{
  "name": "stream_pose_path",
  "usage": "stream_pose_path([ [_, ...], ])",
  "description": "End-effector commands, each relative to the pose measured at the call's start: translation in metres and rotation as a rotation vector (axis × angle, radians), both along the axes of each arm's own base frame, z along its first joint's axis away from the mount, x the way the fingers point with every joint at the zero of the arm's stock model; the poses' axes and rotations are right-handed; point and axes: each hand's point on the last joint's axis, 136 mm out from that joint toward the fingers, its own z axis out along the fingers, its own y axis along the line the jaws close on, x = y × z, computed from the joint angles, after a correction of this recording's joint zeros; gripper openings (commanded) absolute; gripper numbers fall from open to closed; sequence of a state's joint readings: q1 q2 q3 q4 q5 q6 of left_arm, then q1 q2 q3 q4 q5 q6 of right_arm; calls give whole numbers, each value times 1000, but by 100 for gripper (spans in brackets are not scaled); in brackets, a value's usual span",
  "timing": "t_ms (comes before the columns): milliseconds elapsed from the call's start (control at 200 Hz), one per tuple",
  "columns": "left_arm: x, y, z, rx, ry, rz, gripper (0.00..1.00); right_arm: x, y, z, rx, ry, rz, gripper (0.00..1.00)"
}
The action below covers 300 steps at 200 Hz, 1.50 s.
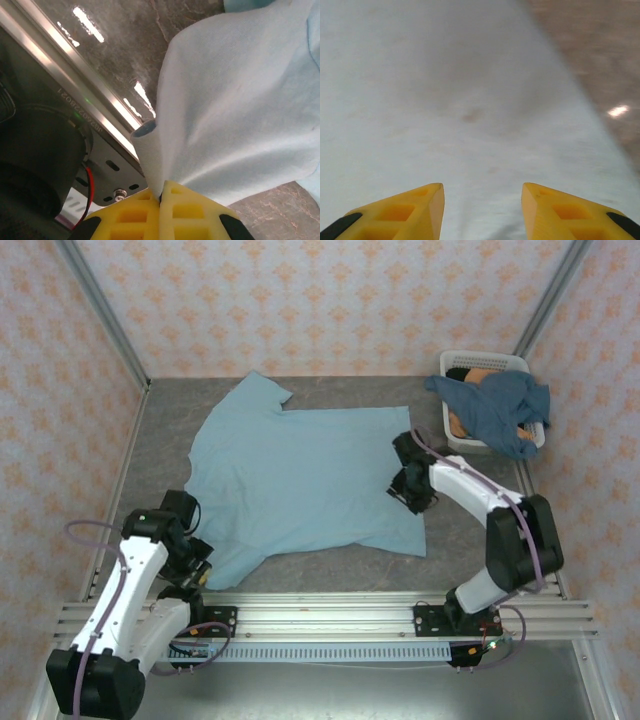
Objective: Fold and stack the t-shirts
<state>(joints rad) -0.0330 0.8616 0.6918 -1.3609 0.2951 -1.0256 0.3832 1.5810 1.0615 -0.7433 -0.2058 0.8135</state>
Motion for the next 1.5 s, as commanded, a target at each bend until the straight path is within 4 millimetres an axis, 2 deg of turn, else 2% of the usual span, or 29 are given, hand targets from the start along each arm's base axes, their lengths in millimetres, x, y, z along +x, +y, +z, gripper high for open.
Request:
stream_pose_path([
  [0, 6, 9, -11, 64, 0, 27, 0, 21, 43, -5, 33, -38, 148, 45],
  [80, 14, 13, -16, 87, -17, 42, 0, 31, 68, -15, 50, -44, 194, 45],
  [180, 21, 16, -21, 111, -19, 53, 0, 44, 81, -27, 32, -32, 218, 44],
  [400, 32, 15, -35, 109, -3, 68, 0, 60, 68, -51, -114, 58, 208, 44],
  [450, 34, 15, -34, 112, 4, 60, 0, 62, 65, -48, -121, 54, 201, 44],
  [540, 33, 16, -30, 127, 15, 39, 0, 61, 58, -28, -130, 6, 189, 45],
  [656, 26, 18, -31, 139, 30, 32, 0, 41, 35, 0, -173, -27, 139, 50],
  [736, 21, 17, -31, 141, 40, 31, 0, 12, 12, 8, -187, -8, 69, 53],
  [846, 17, 17, -31, 143, 43, 24, 0, -39, -22, 7, -188, 50, -45, 56],
  [926, 16, 16, -30, 139, 48, 13, 0, -78, -47, 3, -182, 95, -146, 53],
  [1026, 15, 15, -29, 135, 49, 2, 0, -112, -62, -6, -128, 109, -248, 51],
  [1081, 15, 15, -30, 133, 48, 0, 0, -120, -65, -15, -108, 106, -281, 51],
  [1216, 15, 13, -32, 126, 50, -5, 0, -114, -61, -26, -17, 61, -339, 50],
  [1496, 13, 12, -33, 116, 53, 3, 0, -120, -61, -46, -36, 151, -369, 42],
])
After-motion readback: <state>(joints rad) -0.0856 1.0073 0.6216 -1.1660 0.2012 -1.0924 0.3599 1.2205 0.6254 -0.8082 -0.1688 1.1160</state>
